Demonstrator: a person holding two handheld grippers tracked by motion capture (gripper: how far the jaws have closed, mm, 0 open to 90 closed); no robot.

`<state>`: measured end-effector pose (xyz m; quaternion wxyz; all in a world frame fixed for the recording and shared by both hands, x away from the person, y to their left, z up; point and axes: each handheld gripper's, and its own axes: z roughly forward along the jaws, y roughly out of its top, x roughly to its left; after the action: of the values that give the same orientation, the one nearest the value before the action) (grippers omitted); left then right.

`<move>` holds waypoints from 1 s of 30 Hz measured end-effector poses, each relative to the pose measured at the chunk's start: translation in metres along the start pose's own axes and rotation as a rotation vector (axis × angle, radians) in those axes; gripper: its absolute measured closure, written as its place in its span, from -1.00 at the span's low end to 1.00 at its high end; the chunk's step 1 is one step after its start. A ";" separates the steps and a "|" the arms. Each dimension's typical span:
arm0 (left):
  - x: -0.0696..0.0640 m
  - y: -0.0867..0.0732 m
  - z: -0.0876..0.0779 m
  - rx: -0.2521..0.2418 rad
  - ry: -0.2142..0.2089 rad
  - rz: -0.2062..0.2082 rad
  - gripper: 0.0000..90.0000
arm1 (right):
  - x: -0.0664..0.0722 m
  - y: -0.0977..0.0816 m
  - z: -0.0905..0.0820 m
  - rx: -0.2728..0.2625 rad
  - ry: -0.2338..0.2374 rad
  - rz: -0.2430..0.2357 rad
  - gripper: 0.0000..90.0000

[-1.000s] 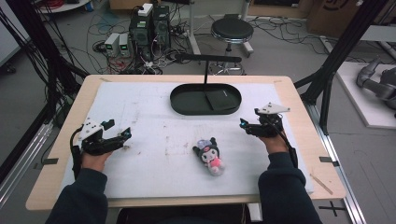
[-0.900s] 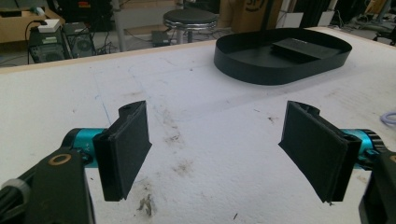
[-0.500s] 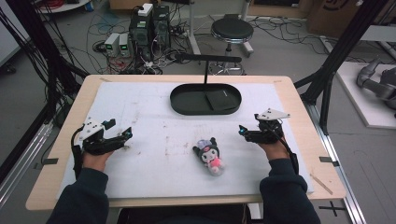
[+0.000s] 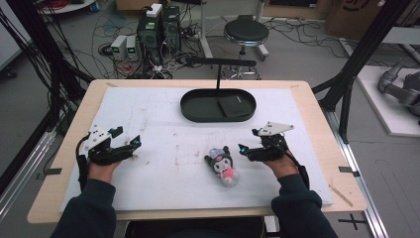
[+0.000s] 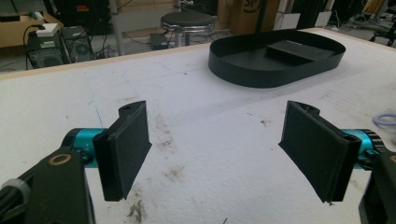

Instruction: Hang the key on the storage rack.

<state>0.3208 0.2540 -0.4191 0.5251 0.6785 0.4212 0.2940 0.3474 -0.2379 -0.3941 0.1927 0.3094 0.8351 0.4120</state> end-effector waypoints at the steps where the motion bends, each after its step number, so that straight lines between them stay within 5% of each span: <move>1: -0.001 0.001 0.001 -0.001 -0.002 0.003 -0.48 | 0.002 0.000 0.001 0.002 0.022 0.000 -0.45; 9: -0.002 0.000 0.008 0.017 -0.012 0.011 -0.48 | 0.023 0.005 0.014 0.012 0.156 0.030 -0.44; 15: -0.002 0.000 0.007 0.015 -0.012 0.006 -0.48 | 0.050 0.010 0.036 0.079 0.182 -0.030 -0.51; 18: -0.001 -0.001 0.006 0.016 -0.007 0.002 -0.48 | 0.059 0.008 0.046 0.157 0.211 -0.073 -0.49; 26: 0.000 -0.001 0.004 0.017 -0.003 0.002 -0.47 | 0.054 0.012 0.040 0.167 0.246 -0.113 0.12; 30: 0.001 -0.002 0.004 0.019 0.001 0.003 -0.47 | 0.038 0.017 0.031 0.174 0.229 -0.192 0.13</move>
<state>0.3242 0.2527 -0.4219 0.5180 0.6838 0.4233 0.2914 0.3432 -0.1865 -0.4015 0.1073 0.1946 0.9099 0.3504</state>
